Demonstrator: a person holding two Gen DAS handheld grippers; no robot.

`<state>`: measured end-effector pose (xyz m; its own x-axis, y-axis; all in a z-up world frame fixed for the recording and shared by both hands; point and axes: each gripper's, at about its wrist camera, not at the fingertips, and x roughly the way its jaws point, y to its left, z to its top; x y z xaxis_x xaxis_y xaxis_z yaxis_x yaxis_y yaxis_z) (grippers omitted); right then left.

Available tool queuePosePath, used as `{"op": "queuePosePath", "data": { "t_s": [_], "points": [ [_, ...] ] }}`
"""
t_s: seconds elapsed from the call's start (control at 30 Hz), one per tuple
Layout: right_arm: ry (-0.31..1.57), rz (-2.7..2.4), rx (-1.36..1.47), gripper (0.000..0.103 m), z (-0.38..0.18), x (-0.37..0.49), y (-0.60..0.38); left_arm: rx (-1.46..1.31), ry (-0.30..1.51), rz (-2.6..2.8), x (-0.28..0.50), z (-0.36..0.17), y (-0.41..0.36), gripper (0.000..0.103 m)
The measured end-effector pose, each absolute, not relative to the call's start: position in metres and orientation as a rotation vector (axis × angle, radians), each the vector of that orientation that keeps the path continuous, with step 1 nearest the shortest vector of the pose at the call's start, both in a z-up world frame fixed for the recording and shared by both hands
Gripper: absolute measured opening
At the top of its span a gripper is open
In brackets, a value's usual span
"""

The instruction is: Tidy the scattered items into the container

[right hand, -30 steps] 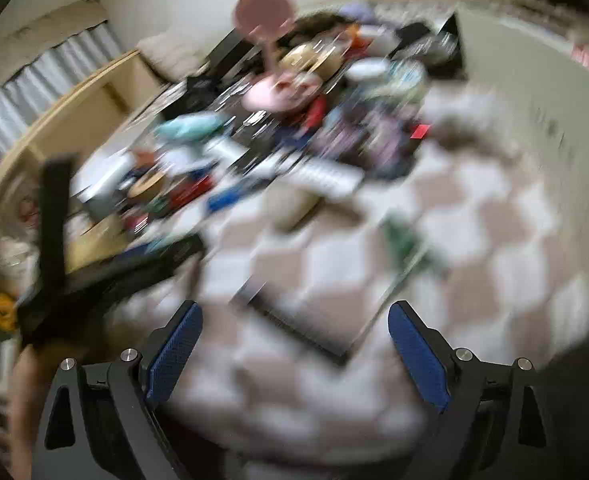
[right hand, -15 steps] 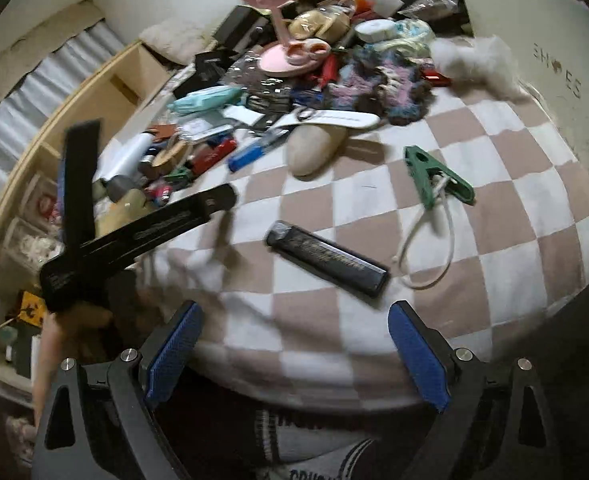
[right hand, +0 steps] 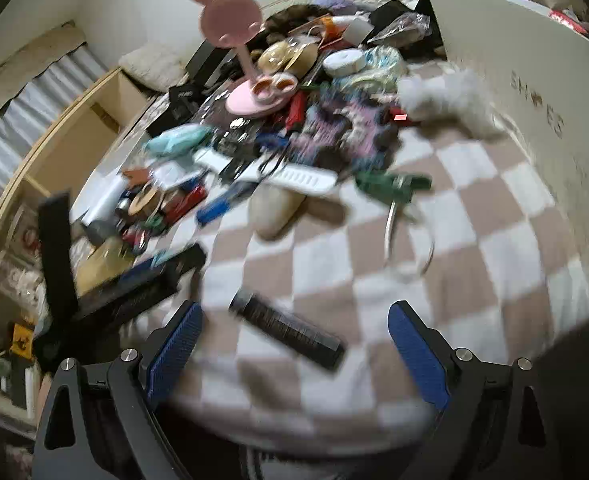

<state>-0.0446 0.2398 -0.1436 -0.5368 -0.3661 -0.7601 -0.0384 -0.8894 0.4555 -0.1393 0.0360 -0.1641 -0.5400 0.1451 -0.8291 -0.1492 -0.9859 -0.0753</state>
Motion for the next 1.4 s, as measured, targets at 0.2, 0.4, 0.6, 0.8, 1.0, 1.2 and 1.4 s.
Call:
{"op": "queuePosePath", "data": {
  "t_s": [0.2, 0.4, 0.6, 0.8, 1.0, 1.2, 1.4],
  "points": [
    [-0.61, -2.429, 1.438, 0.094, -0.153, -0.029, 0.216, -1.411, 0.002, 2.619, -0.14, -0.164, 0.037, 0.082],
    [-0.614, -2.403, 1.423, 0.094, -0.152, -0.037, 0.21, -1.411, 0.001, 2.619, -0.14, -0.163, 0.037, 0.082],
    [-0.573, -2.469, 1.407, 0.094, -0.15, -0.057, 0.22, -1.41, -0.001, 2.616, -0.14, -0.164, 0.037, 0.082],
    [-0.439, -2.509, 1.396, 0.094, -0.144, -0.063, 0.222, -1.412, -0.008, 2.617, -0.141, -0.164, 0.038, 0.082],
    [-0.27, -2.518, 1.418, 0.094, -0.151, -0.066, 0.211, -1.412, -0.022, 2.615, -0.141, -0.163, 0.037, 0.082],
    [-0.238, -2.563, 1.453, 0.094, -0.154, -0.07, 0.2, -1.411, -0.003, 2.619, -0.141, -0.164, 0.039, 0.082],
    [-0.19, -2.613, 1.445, 0.082, -0.159, -0.074, 0.194, -1.41, -0.01, 2.617, -0.141, -0.164, 0.037, 0.082]
  ]
}}
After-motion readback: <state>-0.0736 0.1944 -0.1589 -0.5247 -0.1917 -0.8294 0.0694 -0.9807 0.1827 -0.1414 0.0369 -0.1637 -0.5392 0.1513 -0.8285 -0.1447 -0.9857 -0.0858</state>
